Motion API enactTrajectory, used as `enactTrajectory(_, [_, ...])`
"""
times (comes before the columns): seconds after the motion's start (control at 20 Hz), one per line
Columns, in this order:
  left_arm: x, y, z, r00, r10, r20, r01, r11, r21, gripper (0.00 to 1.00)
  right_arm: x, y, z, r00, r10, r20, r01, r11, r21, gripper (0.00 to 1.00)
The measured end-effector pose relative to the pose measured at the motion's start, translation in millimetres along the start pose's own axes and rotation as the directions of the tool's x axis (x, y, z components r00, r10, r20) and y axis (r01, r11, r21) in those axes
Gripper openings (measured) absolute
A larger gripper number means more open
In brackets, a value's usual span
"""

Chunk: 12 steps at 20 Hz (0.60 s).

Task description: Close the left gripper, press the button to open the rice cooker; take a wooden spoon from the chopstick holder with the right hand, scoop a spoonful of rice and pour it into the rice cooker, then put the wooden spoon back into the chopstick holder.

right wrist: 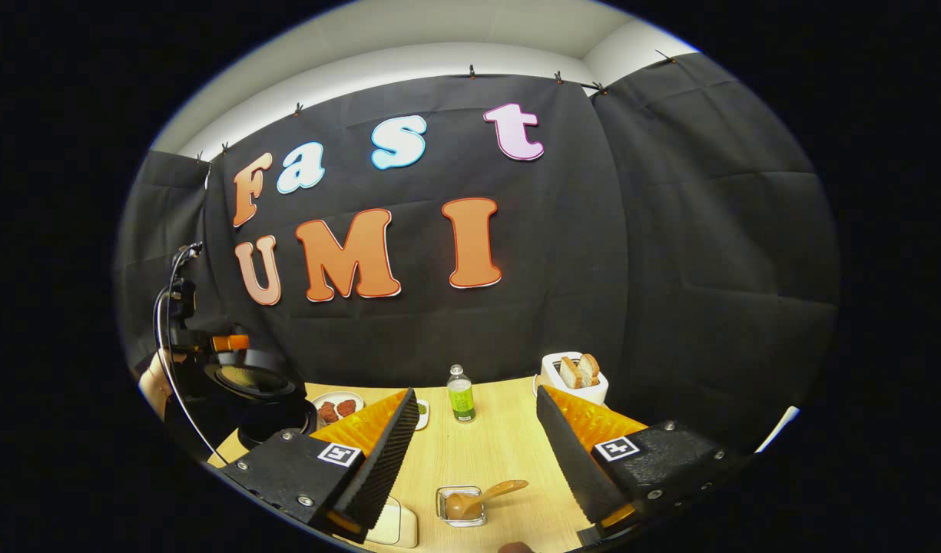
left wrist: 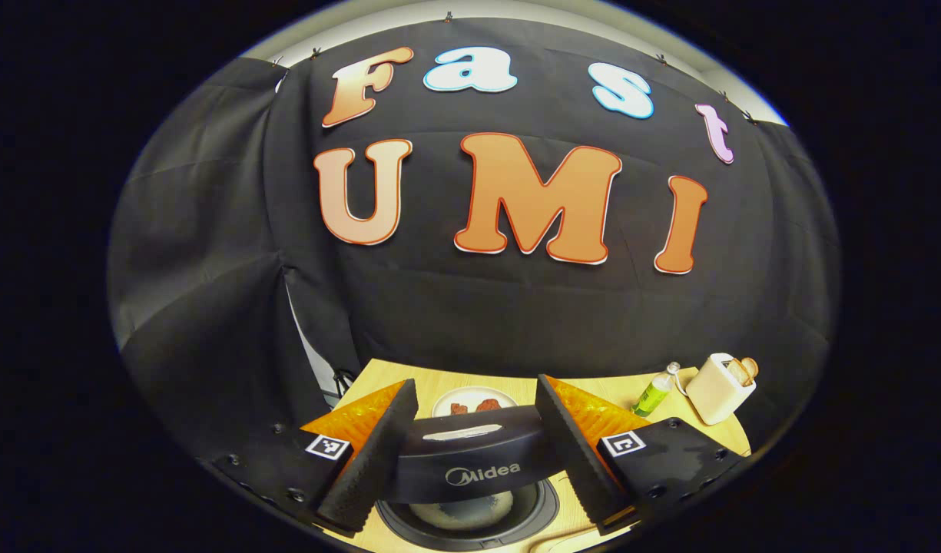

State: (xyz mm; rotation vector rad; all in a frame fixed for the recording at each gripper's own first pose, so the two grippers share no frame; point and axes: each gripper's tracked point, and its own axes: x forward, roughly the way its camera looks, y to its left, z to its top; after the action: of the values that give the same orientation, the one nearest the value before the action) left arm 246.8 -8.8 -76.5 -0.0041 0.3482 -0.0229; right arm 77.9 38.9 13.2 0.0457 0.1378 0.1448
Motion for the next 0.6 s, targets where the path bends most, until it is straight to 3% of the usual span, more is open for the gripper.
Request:
enactTrajectory(0.05, [-4,-3,-13,1.000,-0.003,-0.011,0.003,1.000,-0.005,0.98,0,-1,0,1.000,0.007,0.000,-0.006,1.000,0.008,0.95])
enactTrajectory(0.3, [-26,-10,-72,0.998,0.014,-0.056,-0.015,1.000,-0.017,0.98,-4,-9,-8,1.000,0.027,-0.016,-0.027,1.000,0.010,0.95])
enactTrajectory(0.6, [-35,-10,-113,0.998,0.053,-0.027,-0.052,0.999,0.013,1.00,-7,-18,-16,0.998,0.044,-0.045,-0.044,0.999,0.003,0.95])
